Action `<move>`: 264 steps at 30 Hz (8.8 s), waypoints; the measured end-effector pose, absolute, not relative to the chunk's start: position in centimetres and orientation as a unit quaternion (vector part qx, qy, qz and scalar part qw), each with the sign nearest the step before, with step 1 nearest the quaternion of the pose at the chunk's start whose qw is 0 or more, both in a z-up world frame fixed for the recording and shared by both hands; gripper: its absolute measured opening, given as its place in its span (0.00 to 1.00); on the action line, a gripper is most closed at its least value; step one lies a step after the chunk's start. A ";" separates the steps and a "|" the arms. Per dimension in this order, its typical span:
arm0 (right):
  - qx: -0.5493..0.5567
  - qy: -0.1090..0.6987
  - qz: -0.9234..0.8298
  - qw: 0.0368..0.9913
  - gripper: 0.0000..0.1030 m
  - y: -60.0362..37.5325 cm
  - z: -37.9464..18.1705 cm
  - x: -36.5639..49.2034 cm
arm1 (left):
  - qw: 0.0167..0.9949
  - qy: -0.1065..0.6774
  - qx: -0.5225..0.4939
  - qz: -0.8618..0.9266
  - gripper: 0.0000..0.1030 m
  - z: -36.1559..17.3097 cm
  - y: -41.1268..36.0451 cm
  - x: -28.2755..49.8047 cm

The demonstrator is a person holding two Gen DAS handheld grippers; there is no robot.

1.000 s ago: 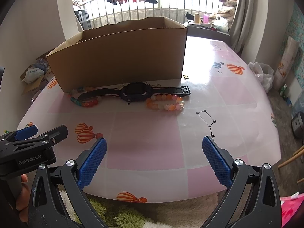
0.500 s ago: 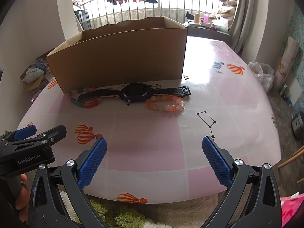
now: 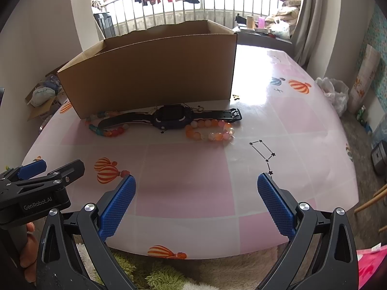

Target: Organize jewelry

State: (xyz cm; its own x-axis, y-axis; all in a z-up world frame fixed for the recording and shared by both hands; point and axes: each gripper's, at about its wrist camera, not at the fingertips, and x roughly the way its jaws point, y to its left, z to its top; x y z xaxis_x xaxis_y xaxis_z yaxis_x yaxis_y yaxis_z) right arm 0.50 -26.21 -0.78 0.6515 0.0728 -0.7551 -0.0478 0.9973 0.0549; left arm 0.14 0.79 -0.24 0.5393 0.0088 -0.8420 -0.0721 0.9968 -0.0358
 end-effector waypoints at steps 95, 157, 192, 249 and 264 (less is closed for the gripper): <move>-0.009 0.489 0.039 0.871 0.93 -25.1 -3.4 2.4 | 0.863 0.506 0.005 0.013 0.96 -3.1 1.4 2.3; 0.328 0.470 0.148 0.806 0.06 -34.6 -3.6 12.5 | 0.854 0.505 -0.017 -0.125 0.51 -1.8 -0.8 10.5; 0.201 0.465 0.112 0.855 0.05 -30.4 -3.1 12.1 | 0.847 0.480 -0.151 -0.168 0.44 0.4 0.0 11.9; 0.041 0.544 0.170 0.821 0.15 -19.7 4.3 34.3 | 0.846 0.529 0.005 -0.065 0.42 3.9 1.4 31.0; 0.127 0.427 0.185 0.876 0.32 -27.6 12.0 25.3 | 0.912 0.390 -0.050 -0.116 0.66 12.5 4.6 18.0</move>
State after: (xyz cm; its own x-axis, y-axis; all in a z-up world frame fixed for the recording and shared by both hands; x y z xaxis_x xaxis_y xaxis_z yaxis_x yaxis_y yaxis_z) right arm 25.25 -27.56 11.96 0.5661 0.4334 -0.7012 -0.2155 0.8989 0.3816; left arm 18.04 4.57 12.54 0.6692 -0.2502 -0.6997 0.1723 0.9682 -0.1814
